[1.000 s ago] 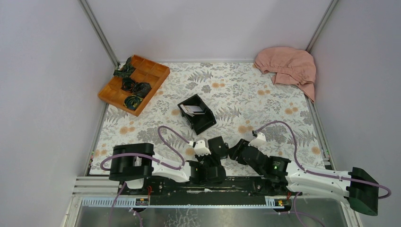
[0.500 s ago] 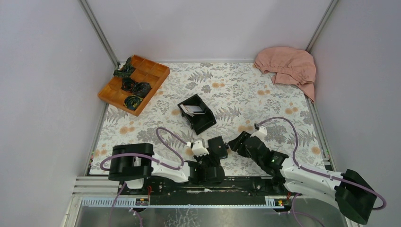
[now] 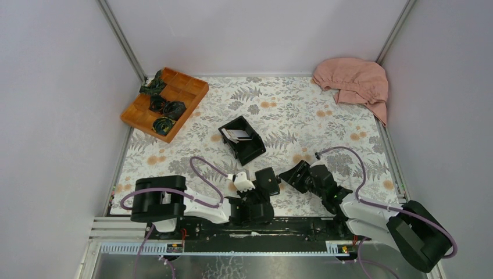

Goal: Put the credit cards into the card holder
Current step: Close the card holder at the center of the board.

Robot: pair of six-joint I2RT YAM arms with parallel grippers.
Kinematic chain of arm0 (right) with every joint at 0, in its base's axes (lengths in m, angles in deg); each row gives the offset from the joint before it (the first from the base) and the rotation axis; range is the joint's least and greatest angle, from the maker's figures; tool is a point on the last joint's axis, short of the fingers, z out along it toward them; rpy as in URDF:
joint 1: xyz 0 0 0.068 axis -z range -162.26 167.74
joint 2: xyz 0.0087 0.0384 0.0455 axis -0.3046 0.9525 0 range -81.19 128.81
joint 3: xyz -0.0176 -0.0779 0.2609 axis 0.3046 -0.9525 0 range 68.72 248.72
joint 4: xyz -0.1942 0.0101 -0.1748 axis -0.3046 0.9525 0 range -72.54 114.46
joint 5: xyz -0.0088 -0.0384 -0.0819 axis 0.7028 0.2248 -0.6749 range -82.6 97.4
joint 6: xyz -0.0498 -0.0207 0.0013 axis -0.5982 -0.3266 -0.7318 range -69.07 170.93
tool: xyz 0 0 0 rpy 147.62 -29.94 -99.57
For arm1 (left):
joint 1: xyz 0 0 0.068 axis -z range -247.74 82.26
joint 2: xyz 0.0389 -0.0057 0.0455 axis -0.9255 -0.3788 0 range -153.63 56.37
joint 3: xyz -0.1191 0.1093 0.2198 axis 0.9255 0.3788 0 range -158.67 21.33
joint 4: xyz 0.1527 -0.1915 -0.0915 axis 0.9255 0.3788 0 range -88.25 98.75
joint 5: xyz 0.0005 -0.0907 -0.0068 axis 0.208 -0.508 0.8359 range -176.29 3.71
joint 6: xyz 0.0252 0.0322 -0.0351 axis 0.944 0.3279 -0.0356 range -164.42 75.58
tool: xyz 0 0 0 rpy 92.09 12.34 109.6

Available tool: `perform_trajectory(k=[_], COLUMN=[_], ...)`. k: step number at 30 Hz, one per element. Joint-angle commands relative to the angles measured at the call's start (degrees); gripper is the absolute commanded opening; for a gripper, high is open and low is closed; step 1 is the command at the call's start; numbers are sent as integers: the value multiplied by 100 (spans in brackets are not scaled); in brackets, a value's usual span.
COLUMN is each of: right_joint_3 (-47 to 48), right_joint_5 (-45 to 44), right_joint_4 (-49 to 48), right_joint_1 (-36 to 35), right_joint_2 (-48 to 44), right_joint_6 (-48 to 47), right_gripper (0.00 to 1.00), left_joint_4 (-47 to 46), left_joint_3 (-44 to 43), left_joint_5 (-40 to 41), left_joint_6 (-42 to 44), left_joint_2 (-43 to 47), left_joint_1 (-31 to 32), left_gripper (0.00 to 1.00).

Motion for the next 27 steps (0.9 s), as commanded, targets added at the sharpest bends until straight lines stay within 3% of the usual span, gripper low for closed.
perform_trajectory(k=[1, 18, 27], right_joint_3=[-176, -612, -871], right_joint_5=[563, 1060, 1323], right_joint_4=[-900, -3189, -5539], right_joint_1=[65, 173, 196], right_joint_2=[270, 1905, 3306], right_joint_6=[261, 792, 1327], right_gripper=[59, 58, 57], left_joint_4=[1068, 1209, 1207], left_joint_3=[236, 159, 234], left_joint_5=[-354, -589, -632], left_joint_6=[372, 503, 469], left_joint_2=[-226, -356, -352], left_joint_1=[-115, -220, -257], left_gripper=[40, 40, 40])
